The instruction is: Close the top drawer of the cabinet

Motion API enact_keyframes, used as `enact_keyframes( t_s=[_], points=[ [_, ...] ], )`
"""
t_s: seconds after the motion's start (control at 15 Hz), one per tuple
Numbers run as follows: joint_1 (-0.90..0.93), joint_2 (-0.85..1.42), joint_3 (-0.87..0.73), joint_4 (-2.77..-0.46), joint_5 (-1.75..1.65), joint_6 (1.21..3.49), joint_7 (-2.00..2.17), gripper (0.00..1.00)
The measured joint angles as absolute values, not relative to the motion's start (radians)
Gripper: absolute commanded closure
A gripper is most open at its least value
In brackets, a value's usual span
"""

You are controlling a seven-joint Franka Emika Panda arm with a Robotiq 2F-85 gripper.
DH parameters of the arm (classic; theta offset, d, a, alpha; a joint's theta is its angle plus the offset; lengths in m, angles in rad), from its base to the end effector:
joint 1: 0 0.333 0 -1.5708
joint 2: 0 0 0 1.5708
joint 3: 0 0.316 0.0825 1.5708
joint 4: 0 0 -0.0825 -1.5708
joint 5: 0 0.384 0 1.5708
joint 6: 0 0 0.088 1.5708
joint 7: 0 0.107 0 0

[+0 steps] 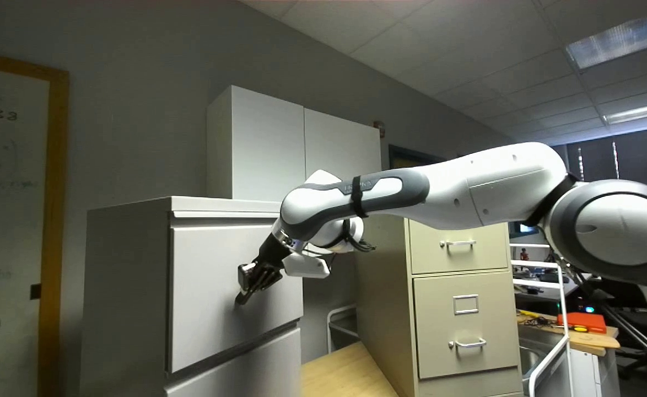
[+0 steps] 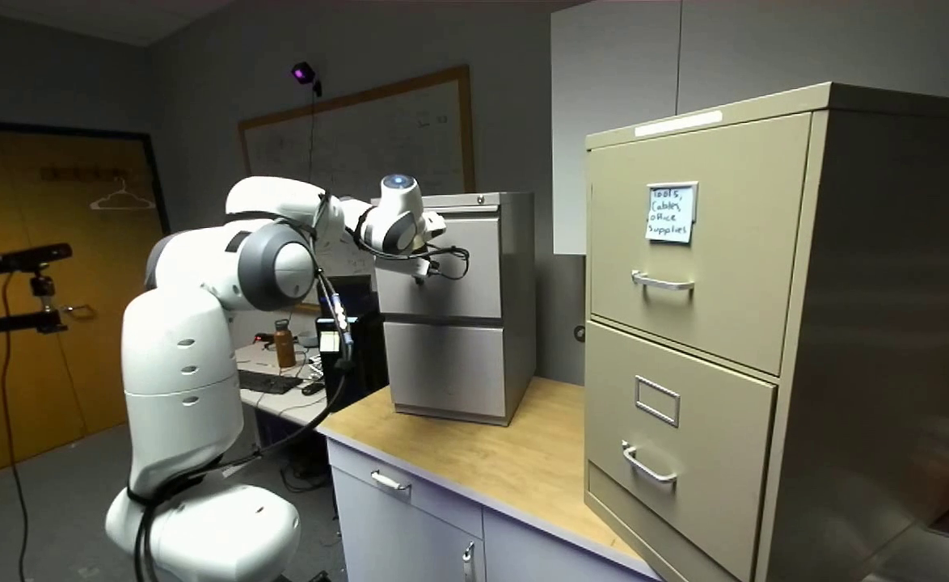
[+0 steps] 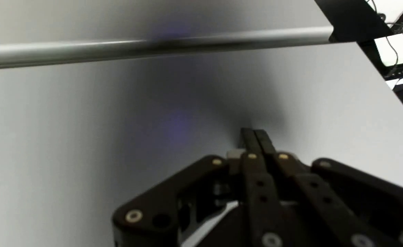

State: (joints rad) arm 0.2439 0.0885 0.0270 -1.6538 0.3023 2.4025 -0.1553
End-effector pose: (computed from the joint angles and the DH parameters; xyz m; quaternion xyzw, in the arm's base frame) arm 0.6141 0.1719 0.6260 -0.9293 -0.1266 -0.3122 0.1514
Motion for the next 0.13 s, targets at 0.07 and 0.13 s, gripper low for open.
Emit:
enact_keyframes(
  t_s=[0.07,0.13],
  points=[
    [0.236,0.124,0.040,-1.607,0.296,2.382,-0.137,0.97],
    [0.227,0.147,0.048,-1.562,0.280,2.335,-0.116,0.97]
  ],
)
